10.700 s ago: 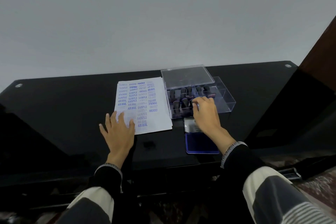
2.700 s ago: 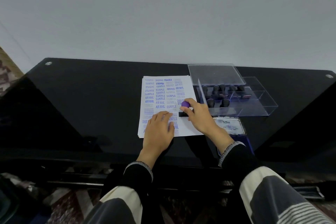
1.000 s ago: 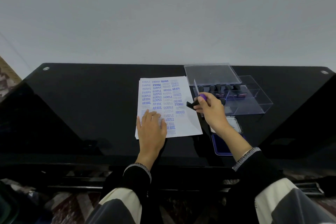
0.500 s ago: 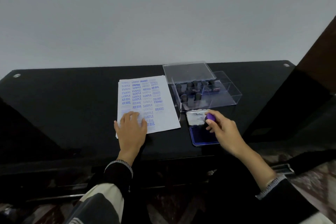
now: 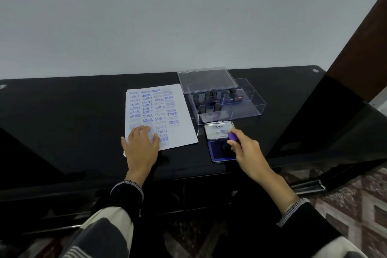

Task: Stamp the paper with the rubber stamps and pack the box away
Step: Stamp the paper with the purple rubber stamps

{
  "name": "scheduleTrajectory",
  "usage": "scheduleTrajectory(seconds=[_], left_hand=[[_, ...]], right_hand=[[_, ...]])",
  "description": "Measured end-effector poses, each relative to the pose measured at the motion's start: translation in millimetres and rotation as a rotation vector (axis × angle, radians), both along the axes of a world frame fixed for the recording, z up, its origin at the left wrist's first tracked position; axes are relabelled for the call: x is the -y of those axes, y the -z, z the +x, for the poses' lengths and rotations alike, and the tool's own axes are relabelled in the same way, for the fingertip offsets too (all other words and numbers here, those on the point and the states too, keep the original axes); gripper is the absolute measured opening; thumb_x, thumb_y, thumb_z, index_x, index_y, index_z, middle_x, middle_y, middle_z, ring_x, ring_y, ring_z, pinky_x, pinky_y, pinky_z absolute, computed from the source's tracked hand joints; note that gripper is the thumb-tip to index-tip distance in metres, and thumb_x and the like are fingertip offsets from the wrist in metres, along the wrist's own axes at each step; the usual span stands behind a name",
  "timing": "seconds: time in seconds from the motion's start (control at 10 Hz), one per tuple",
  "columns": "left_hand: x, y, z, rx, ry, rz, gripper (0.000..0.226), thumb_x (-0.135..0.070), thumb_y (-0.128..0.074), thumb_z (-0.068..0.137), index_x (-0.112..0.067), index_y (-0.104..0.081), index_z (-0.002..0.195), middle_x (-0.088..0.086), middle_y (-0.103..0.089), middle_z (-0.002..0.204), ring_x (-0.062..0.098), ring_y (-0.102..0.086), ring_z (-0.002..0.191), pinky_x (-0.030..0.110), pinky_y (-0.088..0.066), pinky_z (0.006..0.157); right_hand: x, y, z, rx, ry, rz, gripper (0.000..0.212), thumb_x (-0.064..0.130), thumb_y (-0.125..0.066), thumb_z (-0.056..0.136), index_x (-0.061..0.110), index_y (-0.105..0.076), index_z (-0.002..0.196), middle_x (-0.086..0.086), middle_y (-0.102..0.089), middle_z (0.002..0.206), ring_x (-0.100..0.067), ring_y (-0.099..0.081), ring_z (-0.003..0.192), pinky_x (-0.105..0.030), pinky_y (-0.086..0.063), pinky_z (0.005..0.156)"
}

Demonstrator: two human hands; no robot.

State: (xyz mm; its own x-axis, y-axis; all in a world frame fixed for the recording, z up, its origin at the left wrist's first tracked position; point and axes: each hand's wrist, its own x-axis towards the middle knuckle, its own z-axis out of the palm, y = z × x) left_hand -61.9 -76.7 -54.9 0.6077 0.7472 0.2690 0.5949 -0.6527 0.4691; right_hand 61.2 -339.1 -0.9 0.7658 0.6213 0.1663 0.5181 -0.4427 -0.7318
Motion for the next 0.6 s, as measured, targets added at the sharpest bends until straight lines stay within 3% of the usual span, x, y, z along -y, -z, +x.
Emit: scheduleTrajectory(seconds=[0.1, 0.3, 0.4, 0.5, 0.6], left_hand=[[0.4, -0.3, 0.1, -0.005, 0.002, -0.005, 0.034, -0.031, -0.051, 0.094, -0.013, -0.058, 0.122, 0.004, -0.054, 0.13, 0.026, -0.044, 0.128, 0.057, -0.015, 0.114], [-0.8, 1.1, -0.3, -0.001, 0.005, -0.002, 0.032, -0.032, -0.051, 0.094, -0.014, -0.058, 0.12, 0.002, -0.054, 0.129, 0.025, -0.045, 0.128, 0.057, -0.014, 0.114], [-0.4, 0.7, -0.3, -0.005, 0.003, -0.005, 0.032, -0.032, -0.05, 0.095, -0.015, -0.058, 0.12, 0.002, -0.054, 0.129, 0.025, -0.045, 0.127, 0.056, -0.014, 0.114], [-0.7, 0.2, -0.2, -0.011, 0.002, 0.001, 0.032, -0.033, -0.05, 0.095, -0.015, -0.057, 0.121, 0.002, -0.054, 0.13, 0.025, -0.045, 0.128, 0.056, -0.014, 0.114], [-0.5, 0.9, 0.3, -0.011, 0.002, 0.004, 0.032, -0.033, -0.05, 0.095, -0.015, -0.058, 0.12, 0.003, -0.054, 0.13, 0.025, -0.045, 0.127, 0.057, -0.015, 0.114]], right_hand=[[-1.7, 2.3, -1.7, 0.033, 0.016, -0.001, 0.015, 0.011, -0.044, 0.099, 0.013, -0.053, 0.111, -0.003, -0.06, 0.089, 0.004, -0.058, 0.08, -0.007, -0.044, 0.069], [-0.9, 20.9, -16.5, 0.12, 0.095, 0.06, 0.031, -0.001, -0.053, 0.092, 0.003, -0.053, 0.122, -0.002, -0.057, 0.108, 0.008, -0.054, 0.082, 0.004, -0.038, 0.077], [-4.1, 17.7, -10.9, 0.126, 0.088, 0.049, 0.026, -0.003, -0.053, 0.092, 0.002, -0.054, 0.117, -0.002, -0.057, 0.102, 0.003, -0.055, 0.082, 0.003, -0.038, 0.073], [-11.8, 7.5, 6.3, 0.119, 0.037, -0.021, 0.015, 0.002, -0.05, 0.094, 0.004, -0.054, 0.108, -0.005, -0.059, 0.09, -0.016, -0.061, 0.082, -0.009, -0.04, 0.064], [-19.5, 2.8, 19.8, 0.107, 0.003, -0.103, 0.017, 0.002, -0.048, 0.095, 0.004, -0.054, 0.111, -0.006, -0.06, 0.091, -0.018, -0.056, 0.08, -0.015, -0.036, 0.064]])
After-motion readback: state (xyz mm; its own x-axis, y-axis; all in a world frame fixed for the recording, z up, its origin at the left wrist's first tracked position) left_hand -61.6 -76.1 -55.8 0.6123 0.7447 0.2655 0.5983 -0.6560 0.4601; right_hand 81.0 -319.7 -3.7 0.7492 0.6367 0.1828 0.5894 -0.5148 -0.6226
